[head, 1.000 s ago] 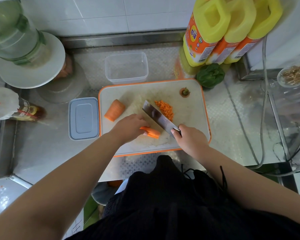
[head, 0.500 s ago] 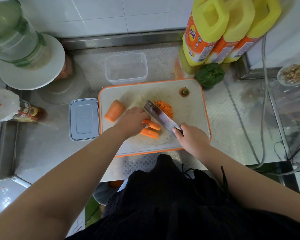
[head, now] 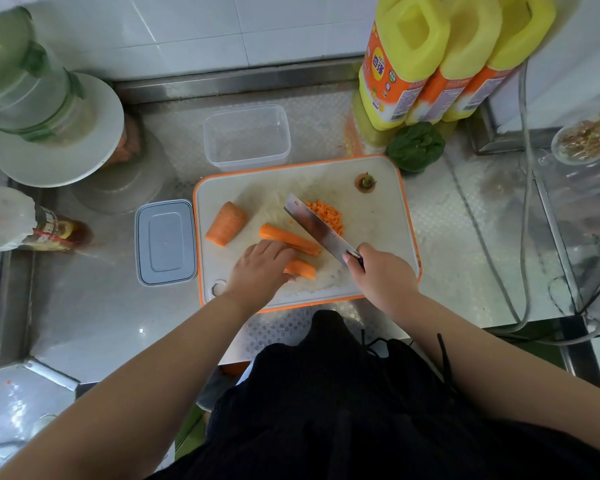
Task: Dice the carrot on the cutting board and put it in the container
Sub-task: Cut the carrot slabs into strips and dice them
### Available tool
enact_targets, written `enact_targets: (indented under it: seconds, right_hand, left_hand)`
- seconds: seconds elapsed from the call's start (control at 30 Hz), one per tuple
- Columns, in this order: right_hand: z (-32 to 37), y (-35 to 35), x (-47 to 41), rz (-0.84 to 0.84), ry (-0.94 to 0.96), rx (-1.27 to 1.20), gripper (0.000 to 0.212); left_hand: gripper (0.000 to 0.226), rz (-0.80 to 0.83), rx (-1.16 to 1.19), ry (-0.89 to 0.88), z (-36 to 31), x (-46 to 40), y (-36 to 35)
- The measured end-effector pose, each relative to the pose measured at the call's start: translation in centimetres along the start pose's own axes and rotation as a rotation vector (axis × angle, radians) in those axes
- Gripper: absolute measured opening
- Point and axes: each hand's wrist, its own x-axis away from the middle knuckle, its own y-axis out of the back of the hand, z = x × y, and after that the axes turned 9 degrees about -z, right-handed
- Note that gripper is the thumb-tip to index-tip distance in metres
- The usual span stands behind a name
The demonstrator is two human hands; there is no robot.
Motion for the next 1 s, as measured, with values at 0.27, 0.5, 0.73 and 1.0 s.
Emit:
enact_targets:
  seconds: [0.27,0.5,0.73,1.0]
  right_hand:
    - [0.0,0.1,0.0,-0.006,-0.003,0.006,0.035]
    - [0.0,0.0,0.1,-0.006,-0.005,-0.014,0.035]
    - [0.2,-0.1,-0.1,-0.01,0.031,-0.014,0.037]
    - [1.0,0.9,-2.1,-0.028,0.13,0.048,0.028]
  left_hand:
    - [0.035,0.039,0.04,-0.019,0.4,-0.6,0.2]
    - [0.034,0.08,-0.041,-0.107,0.5,-0.6,0.2]
    - [0.04,0.07,-0.056,-0.247,2.3,2.8,0.6]
    - [0.024,-0.029,0.11,0.325,-0.6,-1.3,2.0]
